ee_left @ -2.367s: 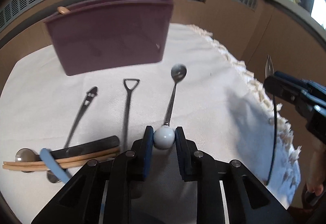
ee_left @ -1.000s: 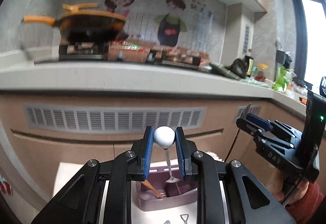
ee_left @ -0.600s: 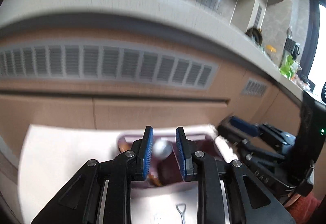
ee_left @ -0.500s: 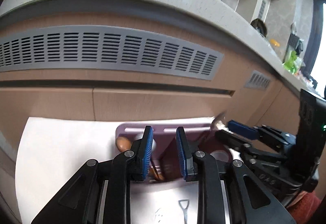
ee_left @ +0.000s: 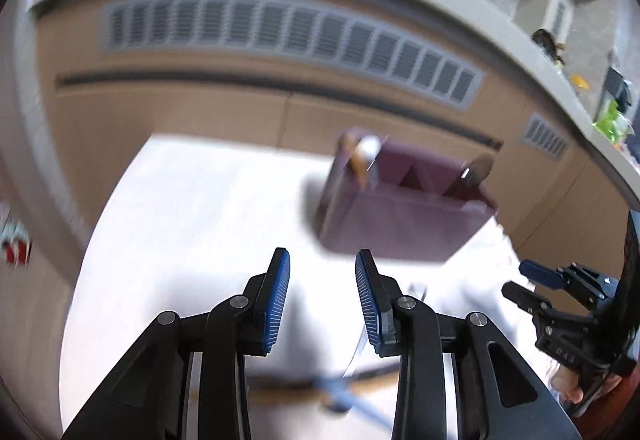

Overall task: Organize utensils
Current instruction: 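Carry both spoons over the caddy and release them inside, then grasp the blue plastic spoon by its handle with the right tool, then grasp the shovel-shaped fork with the left tool while the right tool holds the blue spoon, then lower the blue spoon and shovel fork into the caddy and open both tools, then grasp the wooden chopsticks with the right tool while the left tool reaches the metal spoon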

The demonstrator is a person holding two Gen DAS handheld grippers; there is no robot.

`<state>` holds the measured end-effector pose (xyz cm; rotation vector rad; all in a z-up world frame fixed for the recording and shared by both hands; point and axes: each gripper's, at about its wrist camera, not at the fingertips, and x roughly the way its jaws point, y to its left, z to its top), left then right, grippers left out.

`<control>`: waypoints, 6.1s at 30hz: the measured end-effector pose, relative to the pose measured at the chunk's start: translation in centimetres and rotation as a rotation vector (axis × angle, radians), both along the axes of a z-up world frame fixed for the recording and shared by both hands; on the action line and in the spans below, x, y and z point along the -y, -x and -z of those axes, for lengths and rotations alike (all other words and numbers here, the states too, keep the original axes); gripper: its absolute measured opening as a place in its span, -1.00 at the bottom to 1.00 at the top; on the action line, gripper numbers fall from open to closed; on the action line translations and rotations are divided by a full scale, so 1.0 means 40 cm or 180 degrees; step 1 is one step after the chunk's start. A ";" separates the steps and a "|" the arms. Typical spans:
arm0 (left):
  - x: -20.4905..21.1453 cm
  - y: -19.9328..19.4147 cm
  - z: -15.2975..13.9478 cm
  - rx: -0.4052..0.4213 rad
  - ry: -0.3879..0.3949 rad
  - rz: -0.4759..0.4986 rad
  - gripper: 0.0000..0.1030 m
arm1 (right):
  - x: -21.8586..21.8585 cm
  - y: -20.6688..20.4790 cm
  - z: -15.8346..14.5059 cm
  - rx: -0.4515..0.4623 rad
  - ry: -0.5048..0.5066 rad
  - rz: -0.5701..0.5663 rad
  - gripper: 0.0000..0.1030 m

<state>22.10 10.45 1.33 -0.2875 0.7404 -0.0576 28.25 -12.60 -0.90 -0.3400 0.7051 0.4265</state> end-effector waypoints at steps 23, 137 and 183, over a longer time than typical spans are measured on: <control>-0.057 0.192 0.127 -0.0452 -0.0173 -0.0285 -0.32 | -0.319 0.133 0.179 -0.0869 0.0135 -0.1093 -0.84; 0.077 -0.113 -0.418 0.1239 0.0239 0.0673 -0.99 | 0.012 -0.050 -0.458 0.1235 -0.1015 0.0091 -0.84; -0.247 0.231 0.111 -0.0398 0.0540 -0.0749 -0.39 | -0.380 0.002 0.190 -0.0732 0.0380 -0.1597 -0.63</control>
